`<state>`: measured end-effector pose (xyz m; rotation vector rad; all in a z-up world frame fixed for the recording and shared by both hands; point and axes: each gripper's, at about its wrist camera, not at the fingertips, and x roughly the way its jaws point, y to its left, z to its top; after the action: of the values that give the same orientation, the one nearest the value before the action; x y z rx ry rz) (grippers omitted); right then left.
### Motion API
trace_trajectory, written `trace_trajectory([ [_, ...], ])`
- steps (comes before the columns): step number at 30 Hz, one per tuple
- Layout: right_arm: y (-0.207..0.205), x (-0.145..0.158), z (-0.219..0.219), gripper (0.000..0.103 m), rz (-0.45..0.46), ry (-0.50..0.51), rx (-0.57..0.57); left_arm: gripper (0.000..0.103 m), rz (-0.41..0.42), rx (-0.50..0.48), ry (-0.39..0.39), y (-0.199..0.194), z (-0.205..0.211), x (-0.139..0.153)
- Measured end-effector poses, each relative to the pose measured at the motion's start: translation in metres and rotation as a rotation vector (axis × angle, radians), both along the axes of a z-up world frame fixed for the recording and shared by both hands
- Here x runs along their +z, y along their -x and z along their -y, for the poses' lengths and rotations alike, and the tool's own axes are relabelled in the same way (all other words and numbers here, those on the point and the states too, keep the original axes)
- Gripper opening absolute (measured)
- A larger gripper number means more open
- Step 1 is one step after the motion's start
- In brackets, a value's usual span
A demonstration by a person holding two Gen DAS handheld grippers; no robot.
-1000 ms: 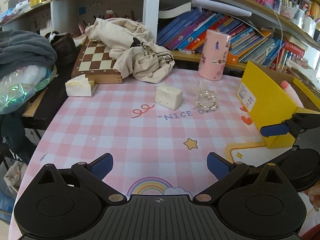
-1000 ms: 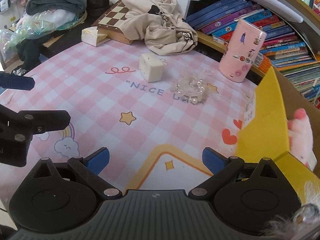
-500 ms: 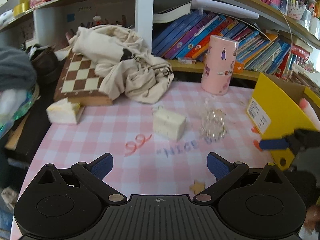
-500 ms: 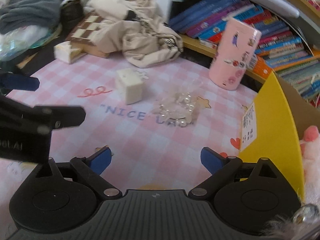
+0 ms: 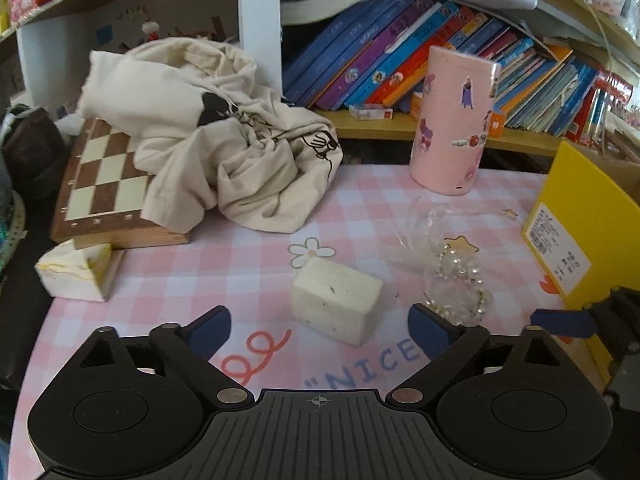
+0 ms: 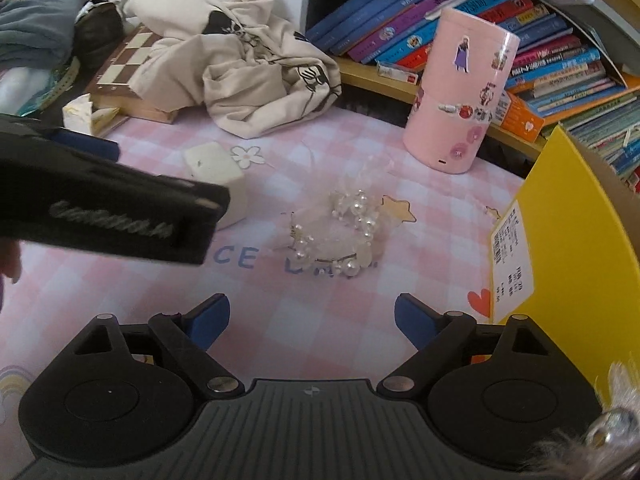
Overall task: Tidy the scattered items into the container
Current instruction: 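Move the right tool toward the pearl bracelet while the left tool approaches the white cube, then close the right gripper on the pearl bracelet while the left gripper grasps the white cube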
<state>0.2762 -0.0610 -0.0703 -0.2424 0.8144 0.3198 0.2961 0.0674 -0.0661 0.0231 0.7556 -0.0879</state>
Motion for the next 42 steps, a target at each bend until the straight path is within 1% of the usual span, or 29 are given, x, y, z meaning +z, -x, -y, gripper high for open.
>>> trace_trajectory([
  [2,-0.003,-0.003,0.0,0.091,-0.001,-0.008,-0.01,0.094,-0.003,-0.002,-0.002,-0.007,0.001,-0.004],
  [5,-0.007,-0.006,0.0,0.091,0.013,-0.027,-0.025,0.089,-0.002,-0.003,0.008,-0.016,0.002,-0.009],
  [7,-0.009,-0.008,0.0,0.091,0.024,-0.038,-0.035,0.081,-0.004,-0.004,0.016,-0.022,0.003,-0.013],
  [8,-0.011,-0.009,0.0,0.091,0.03,-0.044,-0.039,0.073,-0.013,-0.004,0.018,-0.025,0.002,-0.015],
  [11,-0.016,-0.01,0.0,0.091,0.045,-0.056,-0.052,0.058,-0.031,-0.017,0.067,-0.03,0.0,-0.02],
  [15,-0.024,-0.012,0.0,0.091,0.056,-0.074,-0.065,0.05,-0.038,-0.023,0.069,-0.026,-0.001,-0.017],
  [20,-0.038,-0.013,0.005,0.091,0.052,-0.103,-0.109,0.046,-0.052,0.033,0.09,-0.01,-0.016,-0.009],
  [24,-0.053,-0.014,0.01,0.09,0.039,-0.142,-0.171,0.045,-0.054,0.081,0.113,0.015,-0.034,0.0],
  [28,-0.061,-0.014,0.008,0.073,0.056,-0.135,-0.182,0.044,-0.076,0.11,0.128,0.046,-0.049,0.006],
  [29,-0.061,-0.014,0.007,0.072,0.059,-0.132,-0.174,0.044,-0.082,0.116,0.129,0.053,-0.052,0.007],
  [30,-0.06,-0.014,0.006,0.068,0.062,-0.129,-0.165,0.044,-0.087,0.122,0.131,0.059,-0.054,0.008],
  [34,-0.055,-0.012,0.003,0.052,0.064,-0.12,-0.116,0.043,-0.105,0.157,0.159,0.083,-0.061,0.009],
  [37,-0.049,-0.008,0.002,0.05,0.031,-0.137,-0.086,0.043,-0.107,0.173,0.184,0.096,-0.063,0.011],
  [42,-0.025,0.002,0.003,0.05,-0.004,-0.174,-0.032,0.043,-0.095,0.159,0.195,0.108,-0.061,0.018],
])
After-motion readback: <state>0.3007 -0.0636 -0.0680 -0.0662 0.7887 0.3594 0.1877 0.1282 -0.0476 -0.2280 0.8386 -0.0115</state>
